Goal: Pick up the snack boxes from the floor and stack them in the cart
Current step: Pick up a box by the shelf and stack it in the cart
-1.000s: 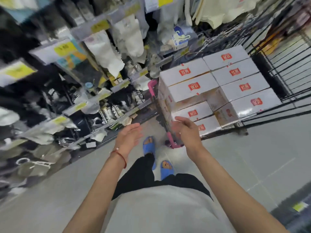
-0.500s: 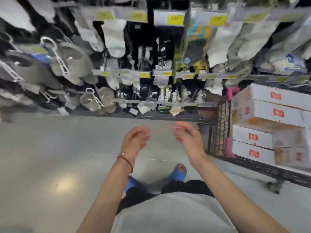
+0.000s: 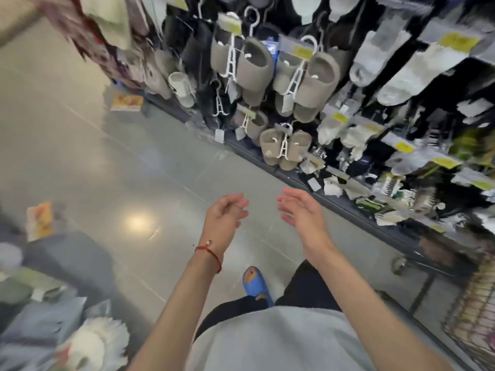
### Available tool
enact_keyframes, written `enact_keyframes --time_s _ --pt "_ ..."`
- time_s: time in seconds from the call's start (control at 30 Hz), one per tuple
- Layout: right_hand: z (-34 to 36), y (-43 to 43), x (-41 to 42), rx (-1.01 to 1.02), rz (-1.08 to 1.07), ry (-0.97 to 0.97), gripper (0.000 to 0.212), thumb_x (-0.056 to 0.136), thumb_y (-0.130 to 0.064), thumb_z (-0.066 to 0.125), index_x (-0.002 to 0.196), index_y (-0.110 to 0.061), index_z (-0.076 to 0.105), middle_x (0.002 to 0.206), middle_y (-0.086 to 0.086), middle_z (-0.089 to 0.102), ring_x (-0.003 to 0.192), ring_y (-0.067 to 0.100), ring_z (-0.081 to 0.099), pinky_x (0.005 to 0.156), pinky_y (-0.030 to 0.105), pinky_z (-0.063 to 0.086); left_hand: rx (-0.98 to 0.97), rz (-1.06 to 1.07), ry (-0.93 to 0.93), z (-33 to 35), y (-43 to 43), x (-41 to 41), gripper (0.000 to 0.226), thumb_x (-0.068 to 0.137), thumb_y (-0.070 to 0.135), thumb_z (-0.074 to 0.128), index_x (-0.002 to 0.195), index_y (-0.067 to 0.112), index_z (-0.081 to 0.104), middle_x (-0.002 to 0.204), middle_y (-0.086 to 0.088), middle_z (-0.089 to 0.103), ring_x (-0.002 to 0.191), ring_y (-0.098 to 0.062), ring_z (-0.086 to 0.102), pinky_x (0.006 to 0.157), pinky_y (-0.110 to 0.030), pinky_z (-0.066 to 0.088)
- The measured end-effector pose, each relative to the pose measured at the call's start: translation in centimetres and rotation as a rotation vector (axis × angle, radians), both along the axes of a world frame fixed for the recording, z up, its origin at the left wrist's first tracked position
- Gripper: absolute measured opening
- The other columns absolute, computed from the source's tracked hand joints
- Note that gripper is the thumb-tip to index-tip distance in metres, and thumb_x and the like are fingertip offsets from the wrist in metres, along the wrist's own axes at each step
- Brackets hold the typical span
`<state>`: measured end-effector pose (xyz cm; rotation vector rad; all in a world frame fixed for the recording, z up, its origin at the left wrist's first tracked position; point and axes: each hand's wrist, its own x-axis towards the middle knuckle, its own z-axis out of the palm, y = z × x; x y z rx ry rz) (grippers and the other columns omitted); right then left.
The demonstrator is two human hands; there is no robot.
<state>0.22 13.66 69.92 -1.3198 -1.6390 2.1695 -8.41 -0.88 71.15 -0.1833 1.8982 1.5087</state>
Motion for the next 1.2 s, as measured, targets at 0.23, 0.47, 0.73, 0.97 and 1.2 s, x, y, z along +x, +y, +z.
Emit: enact_keyframes --time_s 0.23,0.47,0.73,0.97,1.2 --pt "0.6 -5.0 -10.0 -0.041 0.202 -0.017 0.023 0.099 -0.003 0.060 0.119 -0.010 0.067 0.106 0.004 0.073 0.094 0.016 0.067 0.100 0.040 0.052 0.021 0.249 -0.025 0.2 -6.3 -5.9 0.021 0.100 0.011 0.056 0.117 0.018 0.066 0.112 0.000 0.073 0.098 -0.017 0.068 0.089 -0.031 0.048" --pt "-0.2 -6.5 -22.4 -0.081 0.361 -0.016 0.023 0.099 -0.006 0.060 0.120 -0.010 0.067 0.104 0.003 0.073 0.093 0.014 0.066 0.099 0.037 0.053 -0.022 0.417 -0.035 0.5 -8.9 -14.7 0.019 0.101 0.009 0.053 0.107 0.023 0.065 0.111 0.000 0.072 0.099 -0.018 0.069 0.098 -0.037 0.047" --pt "-0.2 -7.8 -37.6 -0.094 0.564 -0.023 0.018 0.098 -0.011 0.064 0.113 -0.018 0.069 0.102 -0.001 0.075 0.093 0.013 0.069 0.096 0.033 0.055 -0.027 0.586 -0.045 0.6 -9.9 -27.8 0.021 0.101 0.010 0.055 0.117 0.018 0.065 0.121 -0.005 0.071 0.102 -0.017 0.070 0.100 -0.037 0.049" --pt "-1.0 -11.6 -51.3 -0.095 0.630 -0.060 0.020 0.099 -0.010 0.062 0.118 -0.015 0.068 0.097 -0.003 0.074 0.087 0.011 0.068 0.092 0.030 0.053 0.006 0.705 -0.065 -0.2 -14.3 -39.5 0.024 0.102 0.010 0.053 0.121 0.015 0.065 0.122 -0.005 0.072 0.105 -0.020 0.069 0.102 -0.040 0.050" --pt "-2.1 -19.6 -66.2 -0.082 0.610 -0.056 0.020 0.099 -0.010 0.061 0.117 -0.016 0.068 0.105 0.001 0.075 0.089 0.009 0.069 0.092 0.029 0.054 0.006 0.680 -0.089 -1.5 -21.8 -54.6 0.018 0.099 0.011 0.058 0.115 0.017 0.064 0.124 -0.009 0.070 0.103 -0.019 0.066 0.099 -0.038 0.049"
